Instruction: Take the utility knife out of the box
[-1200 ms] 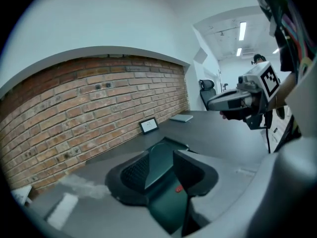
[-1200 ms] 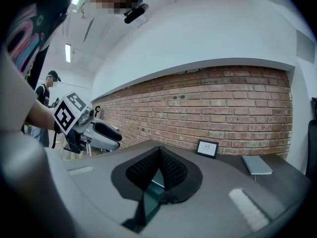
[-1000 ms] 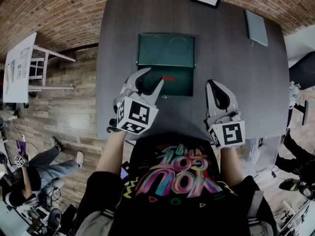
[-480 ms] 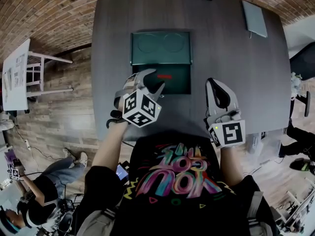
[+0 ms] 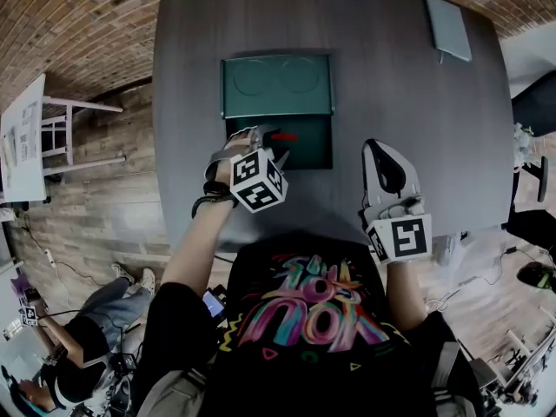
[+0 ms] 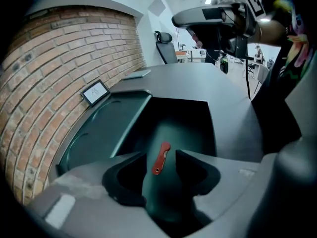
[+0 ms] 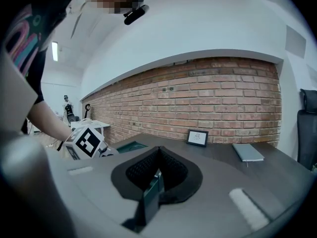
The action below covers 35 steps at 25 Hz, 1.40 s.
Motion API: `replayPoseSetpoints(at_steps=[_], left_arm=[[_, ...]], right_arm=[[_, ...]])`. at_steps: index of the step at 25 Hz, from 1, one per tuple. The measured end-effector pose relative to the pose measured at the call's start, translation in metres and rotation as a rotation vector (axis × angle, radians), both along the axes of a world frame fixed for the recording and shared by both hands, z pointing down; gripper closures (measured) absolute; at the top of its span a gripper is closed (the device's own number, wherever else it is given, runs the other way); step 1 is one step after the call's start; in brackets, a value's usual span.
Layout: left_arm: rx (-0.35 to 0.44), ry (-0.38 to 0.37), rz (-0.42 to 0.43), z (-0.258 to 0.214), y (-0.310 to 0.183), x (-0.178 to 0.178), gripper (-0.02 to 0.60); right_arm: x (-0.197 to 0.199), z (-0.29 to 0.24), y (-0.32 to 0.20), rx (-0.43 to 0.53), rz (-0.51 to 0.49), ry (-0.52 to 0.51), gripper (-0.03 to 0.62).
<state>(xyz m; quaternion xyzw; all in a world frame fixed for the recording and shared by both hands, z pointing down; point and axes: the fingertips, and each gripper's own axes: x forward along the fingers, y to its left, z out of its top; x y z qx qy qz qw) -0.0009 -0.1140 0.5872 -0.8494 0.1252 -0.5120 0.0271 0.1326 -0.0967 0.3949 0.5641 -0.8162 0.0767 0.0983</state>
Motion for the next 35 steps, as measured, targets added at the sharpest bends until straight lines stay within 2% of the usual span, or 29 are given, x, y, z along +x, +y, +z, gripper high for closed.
replayPoseSetpoints(at_steps=[10,20,31,34,35], left_arm=[[-0.063,-0.050,0.029,0.024,-0.001,0.004,0.407],[-0.206,-0.014,0.007,0.026,0.001,0.005,0.410],[-0.213,-0.008,-0.007,0.026,0.001,0.004,0.420],[-0.204,-0.015,0.018,0.025,0.005,0.004,0.453],[-0.194,-0.022,0.035,0.025,0.008,0.005,0.483]], right_arm=[[0.002,0.010,-0.004,-0.022,-0.004,-0.006,0.594],[0.010,0.019,-0.006,-0.055,0.006,-0.015,0.594],[0.009,0.018,-0.007,-0.054,0.019,-0.012,0.594],[0.007,0.018,-0.006,-0.054,0.019,-0.011,0.594],[0.007,0.017,-0.006,-0.054,0.019,-0.010,0.594]])
